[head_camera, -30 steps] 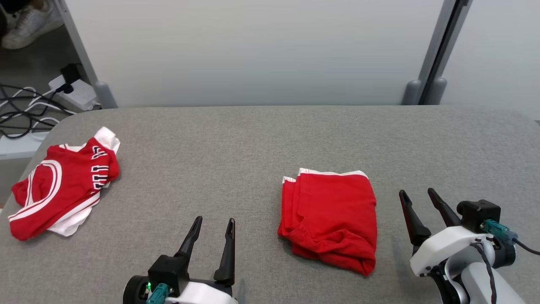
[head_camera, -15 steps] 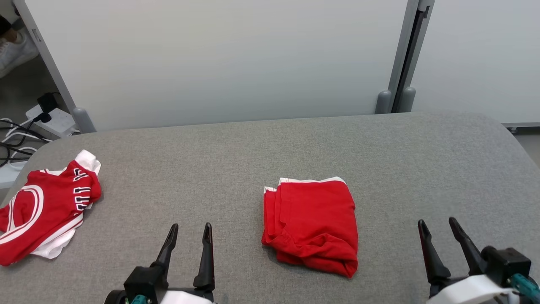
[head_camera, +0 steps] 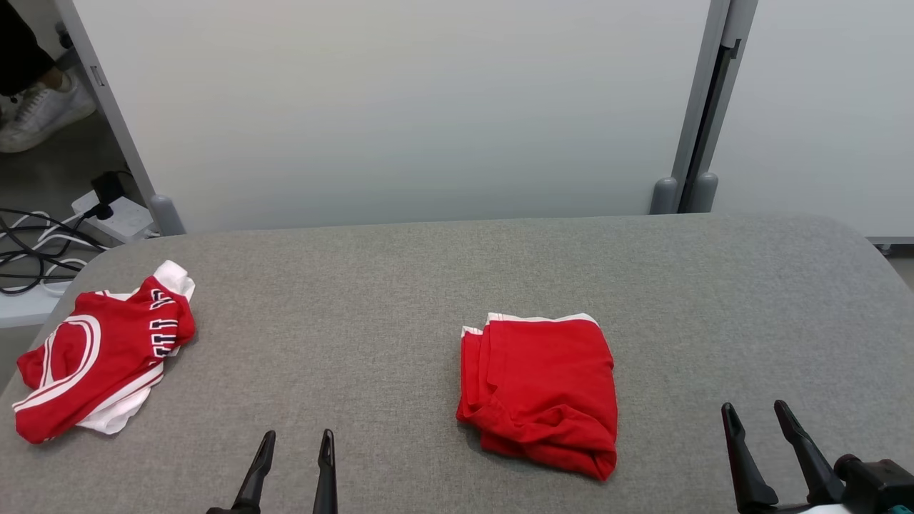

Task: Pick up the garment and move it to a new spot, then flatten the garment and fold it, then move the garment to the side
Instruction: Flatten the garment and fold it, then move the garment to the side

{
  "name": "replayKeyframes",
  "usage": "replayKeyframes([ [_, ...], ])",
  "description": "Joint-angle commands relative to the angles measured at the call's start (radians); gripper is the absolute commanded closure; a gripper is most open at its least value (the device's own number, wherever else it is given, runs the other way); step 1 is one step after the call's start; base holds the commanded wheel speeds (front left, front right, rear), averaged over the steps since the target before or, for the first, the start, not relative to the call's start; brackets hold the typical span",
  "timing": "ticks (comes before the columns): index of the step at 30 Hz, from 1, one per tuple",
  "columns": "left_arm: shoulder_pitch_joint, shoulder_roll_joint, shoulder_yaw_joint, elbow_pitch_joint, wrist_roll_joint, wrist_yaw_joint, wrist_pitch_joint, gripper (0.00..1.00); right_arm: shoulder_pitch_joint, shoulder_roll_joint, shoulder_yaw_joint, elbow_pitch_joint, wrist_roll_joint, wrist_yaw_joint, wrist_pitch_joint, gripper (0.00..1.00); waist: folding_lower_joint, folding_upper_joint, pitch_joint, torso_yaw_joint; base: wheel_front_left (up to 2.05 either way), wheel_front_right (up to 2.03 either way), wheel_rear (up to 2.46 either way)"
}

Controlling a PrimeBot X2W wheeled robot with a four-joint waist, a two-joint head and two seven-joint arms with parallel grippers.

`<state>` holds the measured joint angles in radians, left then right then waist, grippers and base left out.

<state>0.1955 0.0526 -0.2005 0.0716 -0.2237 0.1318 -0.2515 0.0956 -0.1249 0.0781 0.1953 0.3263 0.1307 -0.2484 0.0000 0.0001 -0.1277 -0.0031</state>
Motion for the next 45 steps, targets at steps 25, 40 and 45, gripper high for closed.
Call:
replayKeyframes([
  [25, -0.046, -0.002, -0.005, -0.028, 0.025, 0.015, -0.010, 0.00, -0.028, -0.006, 0.035, 0.005, 0.025, 0.000, -0.013, 0.00, 0.0000, -0.0001, 0.015, 0.048, 0.00, 0.00, 0.00],
  [40, -0.086, -0.002, -0.040, -0.024, 0.034, 0.009, -0.010, 0.00, -0.242, 0.010, 0.127, 0.248, 0.359, 0.000, -0.007, 0.00, 0.0000, -0.0001, 0.058, 0.093, 0.00, 0.00, 0.00],
  [45, -0.102, -0.002, -0.047, -0.020, 0.042, -0.002, -0.010, 0.00, -0.347, -0.029, 0.185, 0.379, 0.593, 0.000, 0.090, 0.00, 0.0000, -0.0001, 0.082, 0.131, 0.00, 0.00, 0.00],
])
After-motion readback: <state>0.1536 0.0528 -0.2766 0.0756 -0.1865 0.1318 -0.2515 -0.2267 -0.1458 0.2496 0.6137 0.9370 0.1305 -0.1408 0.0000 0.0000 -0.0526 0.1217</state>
